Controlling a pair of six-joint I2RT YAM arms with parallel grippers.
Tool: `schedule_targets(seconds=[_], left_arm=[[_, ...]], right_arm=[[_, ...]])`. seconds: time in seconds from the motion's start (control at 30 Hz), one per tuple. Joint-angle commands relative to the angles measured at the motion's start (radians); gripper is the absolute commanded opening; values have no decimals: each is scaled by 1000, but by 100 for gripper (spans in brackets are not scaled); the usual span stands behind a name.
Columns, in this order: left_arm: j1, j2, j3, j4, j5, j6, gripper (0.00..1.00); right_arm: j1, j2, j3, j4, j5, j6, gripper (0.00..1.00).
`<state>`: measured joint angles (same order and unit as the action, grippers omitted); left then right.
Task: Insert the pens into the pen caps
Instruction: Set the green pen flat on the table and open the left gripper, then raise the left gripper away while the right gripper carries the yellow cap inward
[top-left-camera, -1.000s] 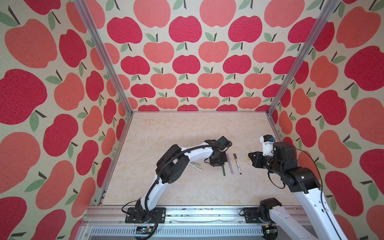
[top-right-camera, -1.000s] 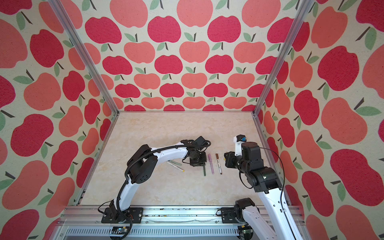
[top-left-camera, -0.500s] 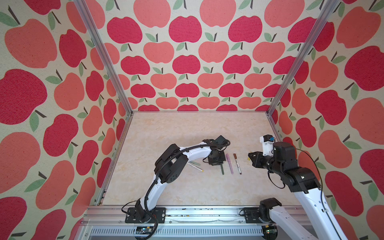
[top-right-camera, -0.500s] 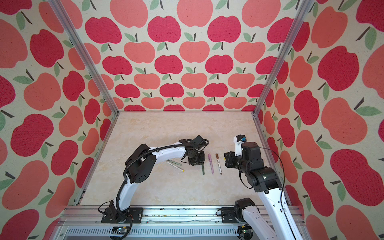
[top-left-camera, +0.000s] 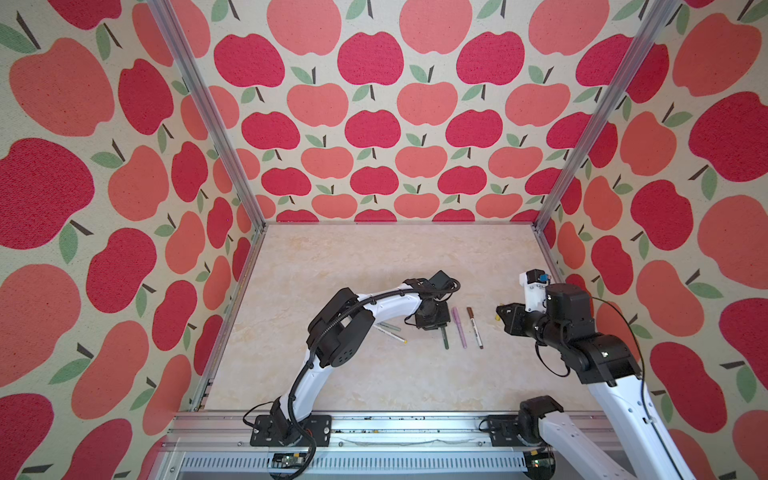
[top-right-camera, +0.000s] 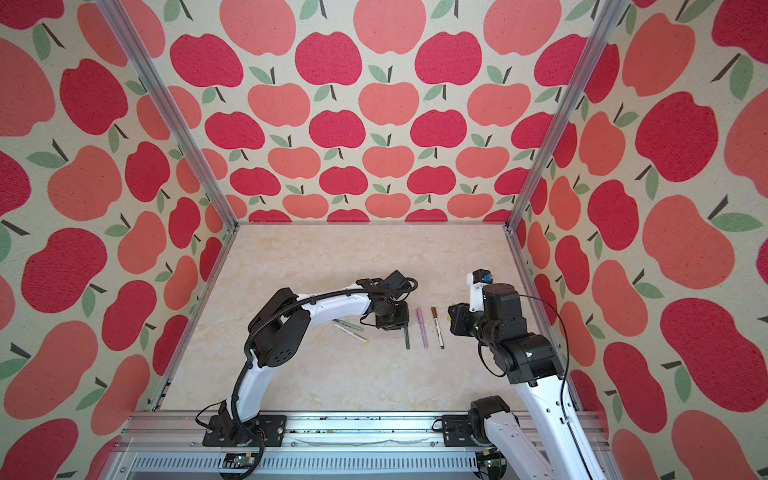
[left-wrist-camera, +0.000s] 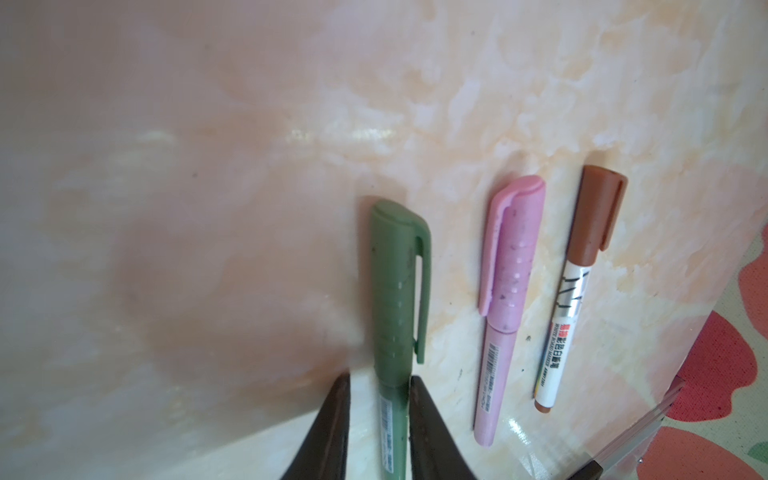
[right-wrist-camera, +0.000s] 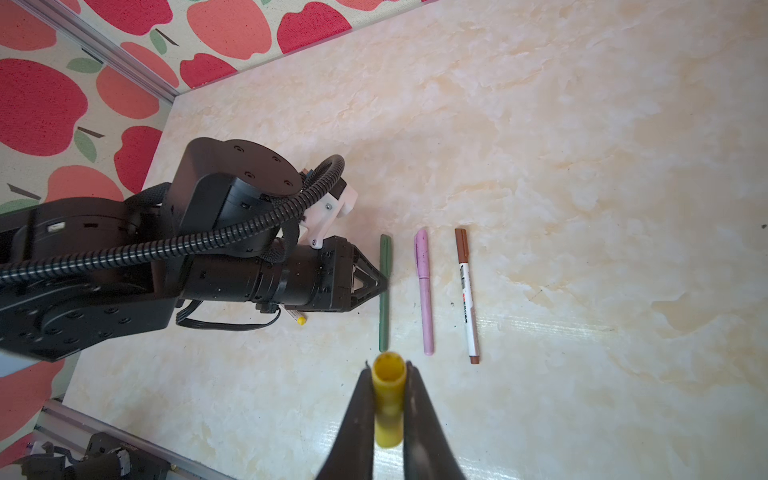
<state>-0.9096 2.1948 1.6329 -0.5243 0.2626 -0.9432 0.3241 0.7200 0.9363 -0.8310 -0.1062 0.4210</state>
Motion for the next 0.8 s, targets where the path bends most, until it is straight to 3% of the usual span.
schedule_targets(seconds=[0.0,0.33,0.53,0.77], left_arm=[[14,15,-62,-145,-107,39,28],[17,-249,-138,0,-192,164,35],[23,-353,-219,79,-174,190,37],[46,-575,-403,230,-176,259,51]], right_arm=[[-7,0,-14,4,-1,8,14],[-7,15,-10,17,-48,27,13],[-7,49,-6,37,-67,42,13],[12,81,-47,120,-166,125,12]])
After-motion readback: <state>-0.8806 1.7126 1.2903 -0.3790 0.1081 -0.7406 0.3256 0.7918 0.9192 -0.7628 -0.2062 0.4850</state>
